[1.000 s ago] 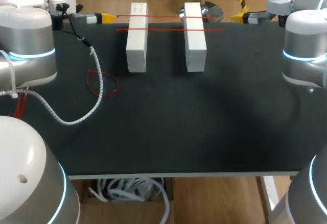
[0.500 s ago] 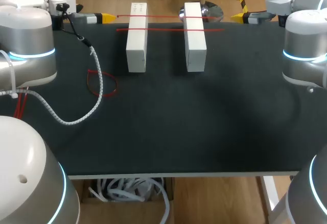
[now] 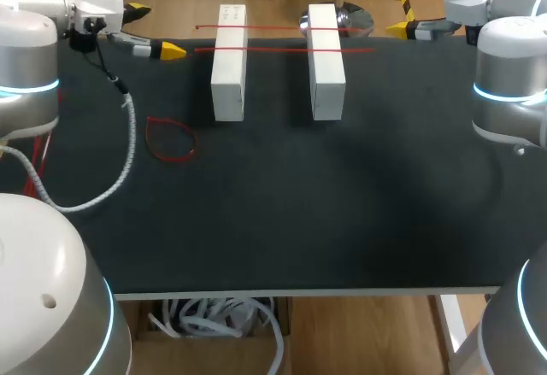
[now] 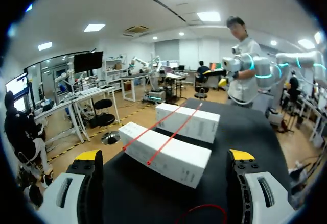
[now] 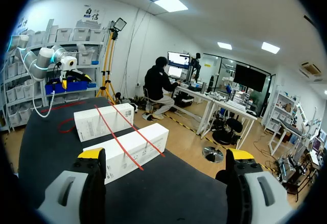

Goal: Grab the tape and strap the tape.

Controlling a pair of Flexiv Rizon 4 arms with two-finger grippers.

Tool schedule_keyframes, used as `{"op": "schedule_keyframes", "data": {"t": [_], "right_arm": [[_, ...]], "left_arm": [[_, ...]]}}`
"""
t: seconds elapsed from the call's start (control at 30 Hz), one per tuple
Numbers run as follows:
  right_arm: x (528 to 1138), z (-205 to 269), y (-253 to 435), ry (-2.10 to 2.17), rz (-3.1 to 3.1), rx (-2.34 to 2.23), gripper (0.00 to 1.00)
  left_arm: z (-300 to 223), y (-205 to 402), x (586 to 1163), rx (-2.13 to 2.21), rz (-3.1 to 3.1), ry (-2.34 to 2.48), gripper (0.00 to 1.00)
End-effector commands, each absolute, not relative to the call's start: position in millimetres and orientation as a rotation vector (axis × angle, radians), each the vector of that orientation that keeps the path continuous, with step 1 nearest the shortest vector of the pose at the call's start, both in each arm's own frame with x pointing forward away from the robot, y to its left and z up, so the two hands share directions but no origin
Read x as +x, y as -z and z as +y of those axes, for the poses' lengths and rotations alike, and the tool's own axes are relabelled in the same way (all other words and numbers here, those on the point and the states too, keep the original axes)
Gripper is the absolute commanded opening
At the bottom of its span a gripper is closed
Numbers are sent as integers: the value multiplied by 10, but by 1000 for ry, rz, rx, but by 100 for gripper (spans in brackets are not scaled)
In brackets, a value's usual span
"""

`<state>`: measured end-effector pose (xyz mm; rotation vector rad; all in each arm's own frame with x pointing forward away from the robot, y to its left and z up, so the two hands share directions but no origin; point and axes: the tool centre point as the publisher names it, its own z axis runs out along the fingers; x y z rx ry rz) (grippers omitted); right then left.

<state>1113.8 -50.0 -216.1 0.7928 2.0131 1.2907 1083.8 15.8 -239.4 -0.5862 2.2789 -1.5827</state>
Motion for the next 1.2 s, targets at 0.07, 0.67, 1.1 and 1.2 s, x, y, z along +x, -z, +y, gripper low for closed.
{"op": "schedule_keyframes", "data": {"t": [0.07, 0.67, 1.1, 1.2], "right_arm": [[11138, -500, 2161, -1291, 2013, 793, 100], [11138, -500, 2161, -1291, 2013, 793, 100], [11138, -500, 2161, -1291, 2013, 793, 100], [11138, -500, 2161, -1291, 2013, 793, 100]], "left_arm": [[173, 2555, 11010, -500, 2340, 1687, 100], [20, 2759, 11056, -471, 2358, 1696, 75], [23, 2865, 11110, -481, 2360, 1703, 48], [16, 2904, 11123, -479, 2369, 1706, 49]]}}
